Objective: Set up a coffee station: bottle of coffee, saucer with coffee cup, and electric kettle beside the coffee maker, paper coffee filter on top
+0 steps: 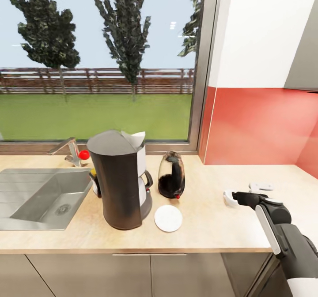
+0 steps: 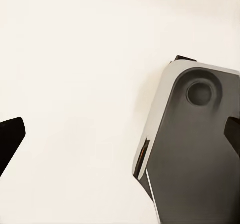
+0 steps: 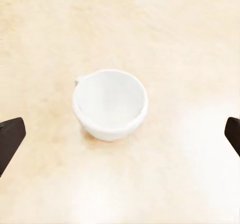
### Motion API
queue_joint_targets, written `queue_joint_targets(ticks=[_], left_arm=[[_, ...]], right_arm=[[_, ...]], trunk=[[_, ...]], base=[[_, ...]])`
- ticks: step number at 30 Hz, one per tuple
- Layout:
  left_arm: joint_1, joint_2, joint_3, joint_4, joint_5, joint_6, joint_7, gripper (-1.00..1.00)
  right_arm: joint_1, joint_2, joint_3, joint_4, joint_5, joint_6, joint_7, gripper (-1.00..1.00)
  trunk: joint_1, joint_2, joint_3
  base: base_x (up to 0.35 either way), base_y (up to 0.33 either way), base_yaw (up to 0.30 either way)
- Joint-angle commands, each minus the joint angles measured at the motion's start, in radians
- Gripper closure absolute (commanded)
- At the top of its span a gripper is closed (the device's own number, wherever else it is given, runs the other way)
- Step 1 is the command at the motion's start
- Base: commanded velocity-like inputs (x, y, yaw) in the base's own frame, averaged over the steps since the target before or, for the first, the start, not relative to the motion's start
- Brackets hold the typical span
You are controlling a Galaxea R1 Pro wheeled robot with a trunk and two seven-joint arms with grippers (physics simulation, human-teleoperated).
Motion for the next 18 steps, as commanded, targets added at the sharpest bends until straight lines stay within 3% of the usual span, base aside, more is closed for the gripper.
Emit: queue_joint_targets(ticks=[1,7,14,18], left_arm=[[0.001,0.000,-0.008,0.001,0.004,-0.004,0.003,-1.00],[0.014,0.002,-0.008,0.001,0.002,-0.004,0.004,-1.00],[0.030,0.001,-0.009,0.001,0.002,-0.004,0.004,-1.00],[0.049,0.002,-0.009,0.001,0.002,-0.004,0.006,-1.00]], right_arm=[[-0.001,0.004,0.001,0.007,-0.010,0.004,-0.010,-1.00],[-0.001,0.016,0.001,0.059,-0.011,0.005,-0.065,-1.00],[-0.001,0.018,-0.003,0.064,-0.011,0.005,-0.078,-1.00],[-0.001,0.019,-0.003,0.065,-0.010,0.005,-0.079,-1.00]], trunk=[[0.001,-0.002,-0.002],[0.001,-0.002,-0.002],[0.001,-0.002,-0.002],[0.001,-0.002,-0.002]], base=[[0.083,0.000,0.000],[0.060,0.000,0.000],[0.261,0.000,0.000],[0.096,0.000,0.000]])
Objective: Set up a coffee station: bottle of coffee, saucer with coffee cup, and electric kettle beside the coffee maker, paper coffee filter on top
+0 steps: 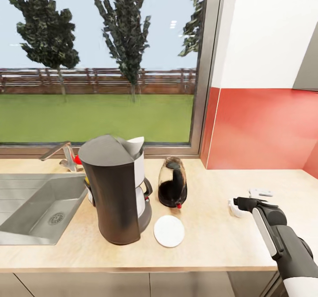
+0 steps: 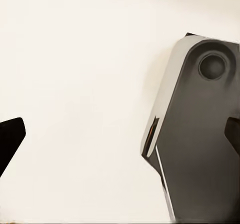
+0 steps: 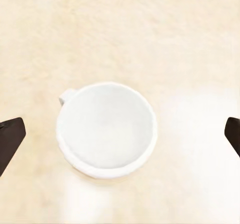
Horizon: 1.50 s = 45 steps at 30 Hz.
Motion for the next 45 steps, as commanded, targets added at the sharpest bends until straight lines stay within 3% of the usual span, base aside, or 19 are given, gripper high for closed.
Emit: queue_joint_targets(ticks=[1,15,32,45], left_arm=[[0.003,0.000,-0.009,0.001,0.003,-0.004,0.003,-1.00],[0.029,-0.001,-0.006,0.001,0.003,-0.005,0.004,-1.00],[0.029,-0.002,-0.007,0.001,0.002,-0.007,0.004,-1.00],[0.029,-0.002,-0.007,0.001,0.002,-0.005,0.004,-1.00]], right_arm=[[-0.001,0.000,0.001,-0.001,-0.010,0.003,-0.008,-1.00],[-0.002,0.077,0.008,-0.031,-0.015,0.006,-0.002,-1.00],[-0.002,0.079,0.005,0.015,-0.013,0.007,-0.004,-1.00],[-0.002,0.083,0.007,0.019,-0.010,0.007,-0.005,-1.00]], trunk=[[0.000,-0.001,-0.002],[0.000,-0.001,-0.002],[0.000,-0.001,-0.002],[0.000,-0.001,-0.002]], base=[[0.025,0.000,0.000],[0.003,0.000,0.000],[0.031,0.000,-0.003],[0.007,-0.004,-0.165]])
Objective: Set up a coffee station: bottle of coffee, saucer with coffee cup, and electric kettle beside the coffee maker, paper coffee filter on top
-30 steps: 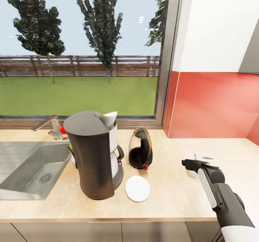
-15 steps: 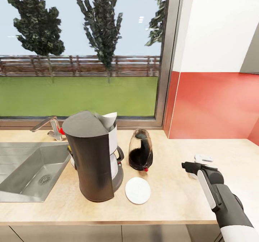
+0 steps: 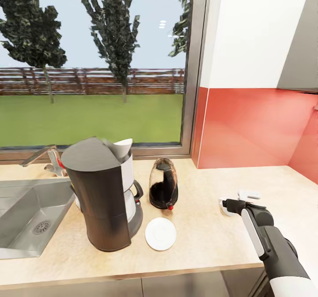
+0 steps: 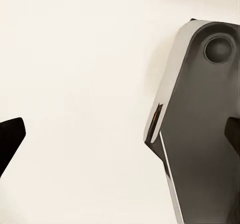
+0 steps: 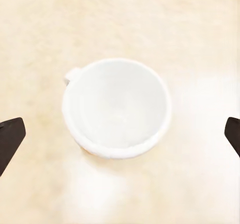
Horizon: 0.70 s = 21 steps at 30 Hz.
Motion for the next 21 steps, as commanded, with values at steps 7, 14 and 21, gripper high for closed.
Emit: queue_joint_targets(ticks=[7,14,21], left_arm=[[0.000,-0.001,-0.008,0.001,0.003,-0.004,0.004,-1.00],[-0.001,-0.002,-0.010,0.001,0.002,-0.004,0.004,-1.00],[0.000,-0.002,-0.009,0.001,0.002,-0.004,0.004,-1.00]], right_arm=[[-0.001,0.001,0.002,0.000,-0.009,0.003,-0.009,-1.00],[-0.001,0.001,0.004,0.009,-0.009,0.003,-0.009,-1.00],[0.000,0.001,0.004,0.043,-0.009,0.003,-0.009,-1.00]], trunk=[[0.001,-0.001,-0.002],[0.001,-0.001,-0.002],[0.001,-0.001,-0.002]], base=[[0.098,-0.103,-0.008],[0.056,-0.037,0.000],[0.141,-0.099,0.000]])
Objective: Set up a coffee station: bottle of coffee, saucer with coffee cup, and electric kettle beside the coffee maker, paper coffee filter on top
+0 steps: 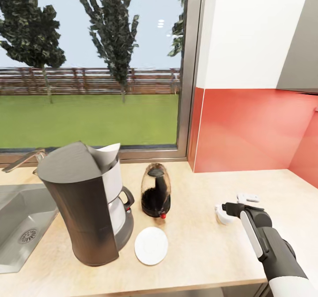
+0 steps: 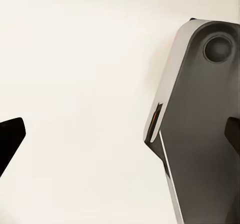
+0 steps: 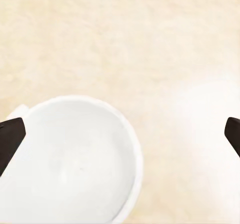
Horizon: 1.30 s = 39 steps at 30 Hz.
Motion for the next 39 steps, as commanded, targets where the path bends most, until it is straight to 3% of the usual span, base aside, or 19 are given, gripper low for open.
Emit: queue_joint_targets(ticks=[1,10,39], left_arm=[[0.000,0.000,-0.009,0.001,0.003,-0.004,0.003,-1.00],[-0.001,-0.001,-0.008,0.001,0.002,-0.004,0.003,-1.00],[0.000,-0.001,-0.007,0.001,0.002,-0.004,0.003,-1.00]], right_arm=[[-0.001,0.000,0.001,0.000,-0.011,0.003,-0.008,-1.00],[-0.001,-0.002,-0.001,0.052,-0.009,0.002,-0.006,-1.00],[-0.001,-0.005,0.000,0.080,-0.009,0.002,-0.005,-1.00]], trunk=[[0.000,-0.001,-0.002],[0.000,-0.001,-0.002],[0.000,-0.001,-0.002]], base=[[0.035,-0.025,0.000],[0.004,-0.003,0.000],[0.019,-0.011,0.000]])
